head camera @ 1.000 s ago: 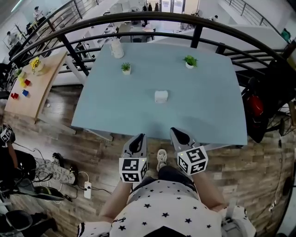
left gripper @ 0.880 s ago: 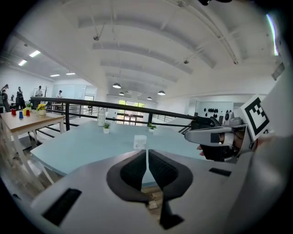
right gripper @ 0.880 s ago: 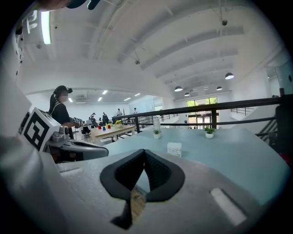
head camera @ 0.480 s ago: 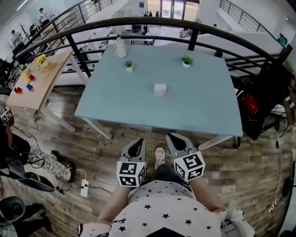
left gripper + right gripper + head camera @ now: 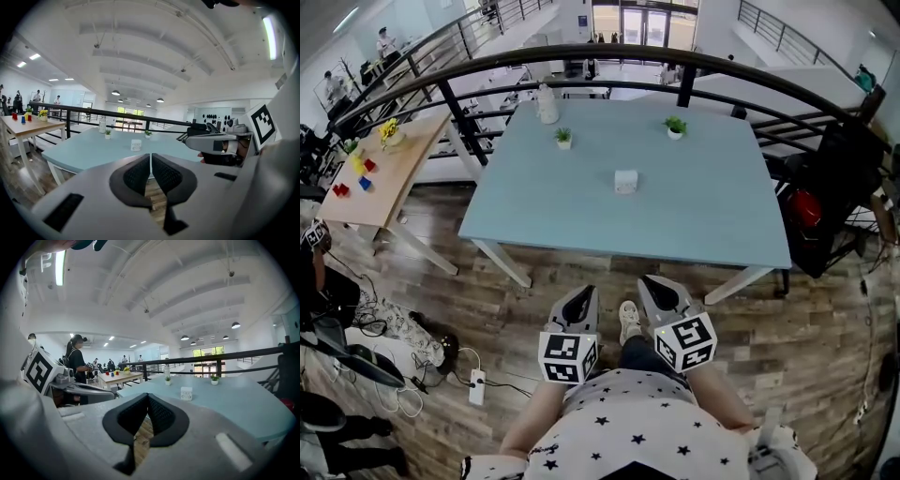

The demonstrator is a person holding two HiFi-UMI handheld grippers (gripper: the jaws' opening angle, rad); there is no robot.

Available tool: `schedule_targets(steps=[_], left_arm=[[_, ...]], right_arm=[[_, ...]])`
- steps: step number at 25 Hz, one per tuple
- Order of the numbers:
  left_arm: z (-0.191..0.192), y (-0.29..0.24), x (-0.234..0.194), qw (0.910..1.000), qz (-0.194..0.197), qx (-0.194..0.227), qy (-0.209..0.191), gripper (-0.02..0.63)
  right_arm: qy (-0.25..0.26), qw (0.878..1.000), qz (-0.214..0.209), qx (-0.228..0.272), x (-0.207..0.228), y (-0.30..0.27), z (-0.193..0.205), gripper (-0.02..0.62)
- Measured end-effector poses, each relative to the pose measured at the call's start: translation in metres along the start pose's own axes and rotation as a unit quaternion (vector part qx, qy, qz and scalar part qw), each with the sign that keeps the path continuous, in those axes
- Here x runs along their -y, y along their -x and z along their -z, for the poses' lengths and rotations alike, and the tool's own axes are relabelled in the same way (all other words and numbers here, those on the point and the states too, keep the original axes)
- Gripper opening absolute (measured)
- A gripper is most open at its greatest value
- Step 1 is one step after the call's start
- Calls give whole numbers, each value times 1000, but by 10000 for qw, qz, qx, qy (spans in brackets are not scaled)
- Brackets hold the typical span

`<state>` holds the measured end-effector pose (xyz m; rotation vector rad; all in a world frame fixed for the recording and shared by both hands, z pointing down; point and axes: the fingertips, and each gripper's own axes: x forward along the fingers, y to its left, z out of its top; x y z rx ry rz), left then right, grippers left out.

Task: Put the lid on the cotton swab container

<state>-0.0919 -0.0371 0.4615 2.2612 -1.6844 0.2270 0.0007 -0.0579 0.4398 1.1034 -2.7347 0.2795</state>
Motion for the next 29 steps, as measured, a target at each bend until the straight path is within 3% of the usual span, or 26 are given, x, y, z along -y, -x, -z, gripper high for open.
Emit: schedule_targets(steps=[7, 29], left_arm=[[-1, 8, -6, 10000, -19, 40, 26, 14], [-2, 4, -4, 10000, -4, 13, 80, 14]], right_arm=[[54, 9997, 200, 86, -3, 0, -3, 6], [-26, 9999, 3, 144, -4, -1, -5, 6]])
